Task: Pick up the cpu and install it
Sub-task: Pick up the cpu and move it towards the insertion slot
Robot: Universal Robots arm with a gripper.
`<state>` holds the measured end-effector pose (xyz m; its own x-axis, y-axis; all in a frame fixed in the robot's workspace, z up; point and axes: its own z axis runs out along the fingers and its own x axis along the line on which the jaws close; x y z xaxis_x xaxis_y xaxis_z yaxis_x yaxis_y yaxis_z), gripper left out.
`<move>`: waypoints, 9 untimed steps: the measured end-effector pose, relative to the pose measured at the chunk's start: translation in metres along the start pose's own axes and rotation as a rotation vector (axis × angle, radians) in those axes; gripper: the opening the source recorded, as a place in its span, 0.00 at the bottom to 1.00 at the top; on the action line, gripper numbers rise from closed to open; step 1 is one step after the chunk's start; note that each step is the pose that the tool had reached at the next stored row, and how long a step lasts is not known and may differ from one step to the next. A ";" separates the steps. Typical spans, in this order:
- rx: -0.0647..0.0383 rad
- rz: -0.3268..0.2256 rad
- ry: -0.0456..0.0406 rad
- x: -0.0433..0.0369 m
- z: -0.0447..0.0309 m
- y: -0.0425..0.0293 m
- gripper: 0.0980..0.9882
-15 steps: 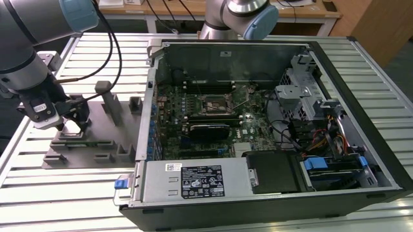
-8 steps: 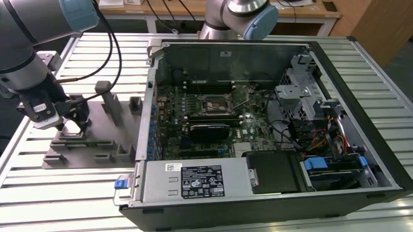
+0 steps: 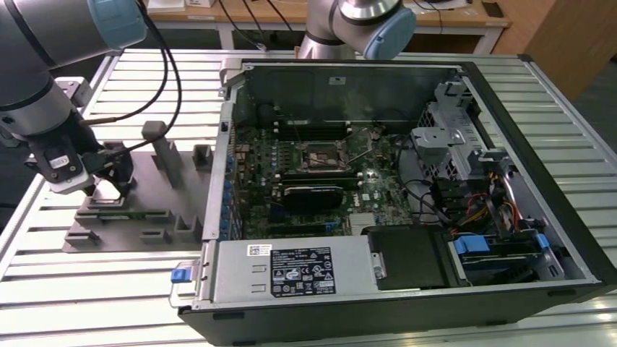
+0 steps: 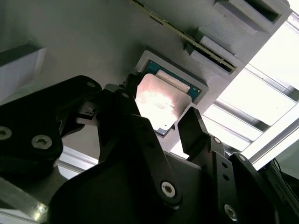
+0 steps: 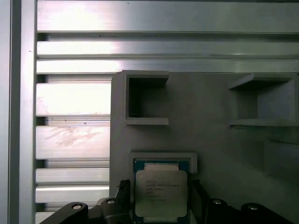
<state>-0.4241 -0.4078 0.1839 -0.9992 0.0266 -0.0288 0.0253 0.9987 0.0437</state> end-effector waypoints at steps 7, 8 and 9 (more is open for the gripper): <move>0.000 0.000 0.0000 0.0013 0.0000 0.0000 0.58; -0.001 0.000 -0.0001 0.0013 0.0000 0.0000 0.58; -0.001 0.000 0.0000 0.0013 -0.0001 0.0000 0.58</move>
<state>-0.4254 -0.4078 0.1840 -0.9992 0.0266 -0.0288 0.0253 0.9987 0.0442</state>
